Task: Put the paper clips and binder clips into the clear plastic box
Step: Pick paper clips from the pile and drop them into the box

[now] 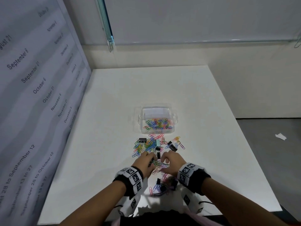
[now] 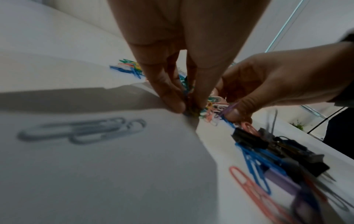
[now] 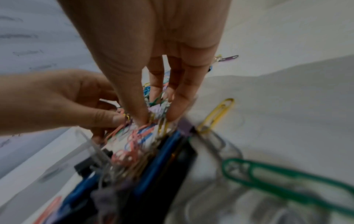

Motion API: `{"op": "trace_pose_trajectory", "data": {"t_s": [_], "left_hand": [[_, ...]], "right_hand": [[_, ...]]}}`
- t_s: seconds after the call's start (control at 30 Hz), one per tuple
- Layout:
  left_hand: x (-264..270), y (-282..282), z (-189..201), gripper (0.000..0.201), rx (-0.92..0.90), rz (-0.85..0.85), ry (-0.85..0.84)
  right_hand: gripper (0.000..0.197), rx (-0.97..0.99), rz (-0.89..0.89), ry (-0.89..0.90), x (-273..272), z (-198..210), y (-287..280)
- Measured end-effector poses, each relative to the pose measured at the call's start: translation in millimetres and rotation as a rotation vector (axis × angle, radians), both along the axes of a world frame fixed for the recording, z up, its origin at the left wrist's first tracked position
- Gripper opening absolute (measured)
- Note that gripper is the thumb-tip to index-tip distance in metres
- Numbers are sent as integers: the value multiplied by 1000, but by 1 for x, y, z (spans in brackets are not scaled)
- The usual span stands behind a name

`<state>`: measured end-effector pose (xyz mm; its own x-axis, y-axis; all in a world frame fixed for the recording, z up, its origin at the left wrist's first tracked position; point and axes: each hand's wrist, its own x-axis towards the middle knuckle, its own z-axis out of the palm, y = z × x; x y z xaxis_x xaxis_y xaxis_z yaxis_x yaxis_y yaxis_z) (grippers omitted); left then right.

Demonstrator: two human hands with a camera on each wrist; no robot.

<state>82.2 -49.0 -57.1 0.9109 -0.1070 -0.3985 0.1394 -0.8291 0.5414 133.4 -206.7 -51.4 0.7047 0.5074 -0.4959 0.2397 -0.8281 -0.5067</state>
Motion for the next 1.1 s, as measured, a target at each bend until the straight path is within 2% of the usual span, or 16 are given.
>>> {"op": "trace_pose_trajectory", "data": {"t_s": [0.07,0.2,0.27,0.4,0.5,0.6,0.67,0.73,0.83,0.97,1.1], "left_hand": [[2,5,1,22,-18,5,0],[4,16,1,19,-186,164,78],[4,21,2,21,-291,263,113],[11,26,8,19,-419,413,129],[22,29,11,23,-515,495,147],[34,32,16,26,-628,593,167],[42,32,21,27,-708,663,189],[48,32,28,28,-838,755,215],[58,33,35,29,-1025,862,255],[76,35,50,31,-1131,892,275],[92,33,64,33,-1213,897,242]], "right_hand": [[17,55,-84,-10,2,3,-5],[30,107,-190,-20,8,7,-15],[25,90,-153,0,10,10,-20],[37,-80,15,25,5,10,-18],[26,-89,48,30,3,8,-9],[24,-42,-10,93,7,9,-8],[9,-24,-51,109,9,13,-9],[16,-4,-109,104,13,14,-12],[14,39,-221,141,22,15,-16],[14,68,-278,160,38,23,-17],[10,194,-390,178,62,37,-7]]}}
